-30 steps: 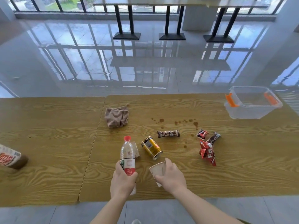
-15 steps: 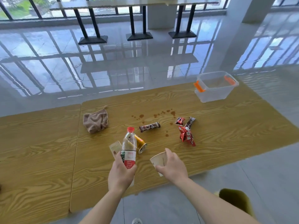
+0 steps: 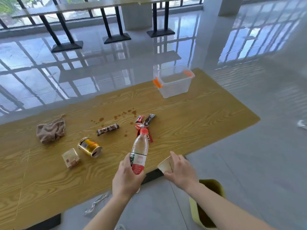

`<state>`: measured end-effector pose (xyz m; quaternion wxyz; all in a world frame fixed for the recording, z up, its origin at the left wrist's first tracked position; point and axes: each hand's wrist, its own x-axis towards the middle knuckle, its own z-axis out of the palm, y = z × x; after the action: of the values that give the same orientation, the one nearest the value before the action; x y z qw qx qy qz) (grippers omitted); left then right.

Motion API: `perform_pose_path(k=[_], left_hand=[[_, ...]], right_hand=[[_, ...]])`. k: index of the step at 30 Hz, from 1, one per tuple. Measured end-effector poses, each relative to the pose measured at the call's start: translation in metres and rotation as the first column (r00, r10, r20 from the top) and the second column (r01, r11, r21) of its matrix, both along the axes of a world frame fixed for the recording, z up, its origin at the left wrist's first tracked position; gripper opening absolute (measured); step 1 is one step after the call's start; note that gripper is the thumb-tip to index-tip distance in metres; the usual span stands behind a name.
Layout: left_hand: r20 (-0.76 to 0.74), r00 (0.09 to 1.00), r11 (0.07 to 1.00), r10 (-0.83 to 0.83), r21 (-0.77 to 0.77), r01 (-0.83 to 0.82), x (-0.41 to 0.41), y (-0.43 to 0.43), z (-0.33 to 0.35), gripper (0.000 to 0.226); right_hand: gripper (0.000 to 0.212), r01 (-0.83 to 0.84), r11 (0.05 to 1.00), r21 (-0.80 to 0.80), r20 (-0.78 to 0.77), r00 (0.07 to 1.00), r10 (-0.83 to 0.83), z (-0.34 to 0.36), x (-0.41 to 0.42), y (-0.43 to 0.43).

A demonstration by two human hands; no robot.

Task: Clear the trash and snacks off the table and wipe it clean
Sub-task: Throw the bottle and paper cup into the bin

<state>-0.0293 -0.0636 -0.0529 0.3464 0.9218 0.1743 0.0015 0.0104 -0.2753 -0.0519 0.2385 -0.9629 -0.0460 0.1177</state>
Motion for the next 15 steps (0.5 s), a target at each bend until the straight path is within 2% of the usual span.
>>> perform_pose_path(k=[5, 9, 15], left_hand=[[0.003, 0.997, 0.997, -0.077, -0.013, 0.077, 0.017, -0.099, 0.009, 0.08], [-0.027, 0.99, 0.991, -0.137, 0.002, 0.137, 0.007, -0.168, -0.001, 0.082], [-0.141, 0.956, 0.964, -0.257, 0.033, 0.264, -0.021, -0.249, -0.024, 0.08]], right_hand=[[0.082, 0.097, 0.995, 0.015, -0.033, 0.995, -0.096, -0.003, 0.006, -0.095], [0.083, 0.128, 0.991, -0.042, -0.069, 0.989, -0.131, -0.018, -0.01, -0.158], [0.084, 0.283, 0.958, -0.038, -0.241, 0.928, -0.284, -0.038, -0.045, -0.239]])
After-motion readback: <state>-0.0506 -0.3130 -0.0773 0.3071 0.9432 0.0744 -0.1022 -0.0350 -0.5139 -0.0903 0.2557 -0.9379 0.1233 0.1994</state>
